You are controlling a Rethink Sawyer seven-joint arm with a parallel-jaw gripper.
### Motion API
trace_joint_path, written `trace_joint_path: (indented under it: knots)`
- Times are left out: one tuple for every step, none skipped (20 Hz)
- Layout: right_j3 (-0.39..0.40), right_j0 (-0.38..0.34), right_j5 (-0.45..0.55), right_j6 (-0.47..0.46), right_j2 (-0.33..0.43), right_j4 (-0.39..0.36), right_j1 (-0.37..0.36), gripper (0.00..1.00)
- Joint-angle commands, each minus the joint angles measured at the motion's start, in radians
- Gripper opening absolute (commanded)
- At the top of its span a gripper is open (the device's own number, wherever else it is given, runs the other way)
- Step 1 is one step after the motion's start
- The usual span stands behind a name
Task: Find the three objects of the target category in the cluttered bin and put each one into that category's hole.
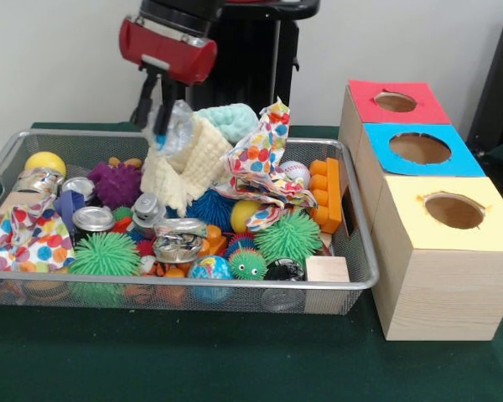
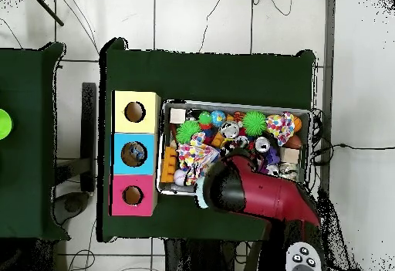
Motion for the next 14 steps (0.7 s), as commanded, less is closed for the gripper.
trace_joint_path:
  knots:
    - [0.107, 0.046, 0.120, 0.172, 0.065, 0.079, -0.005, 0.00]
    - [0.117, 0.058, 0.123, 0.179, 0.065, 0.090, -0.009, 0.00]
    - [0.123, 0.073, 0.129, 0.185, 0.059, 0.101, -0.013, 0.00]
    - [0.127, 0.090, 0.139, 0.188, 0.051, 0.112, -0.016, 0.00]
    - [0.129, 0.109, 0.145, 0.196, 0.044, 0.125, -0.016, 0.00]
    - [0.133, 0.124, 0.146, 0.203, 0.037, 0.136, -0.015, 0.00]
    - [0.135, 0.136, 0.145, 0.207, 0.039, 0.149, -0.011, 0.00]
    - [0.140, 0.145, 0.140, 0.211, 0.038, 0.160, -0.009, 0.00]
    - [0.140, 0.160, 0.140, 0.218, 0.035, 0.174, -0.004, 0.00]
    - [0.141, 0.178, 0.138, 0.224, 0.023, 0.184, -0.002, 0.00]
    - [0.136, 0.200, 0.145, 0.230, 0.013, 0.195, 0.003, 0.00]
    - [0.127, 0.226, 0.154, 0.238, -0.003, 0.207, 0.007, 0.00]
    - [0.124, 0.245, 0.164, 0.241, -0.014, 0.214, 0.005, 0.00]
    - [0.119, 0.265, 0.179, 0.244, -0.022, 0.226, 0.004, 0.00]
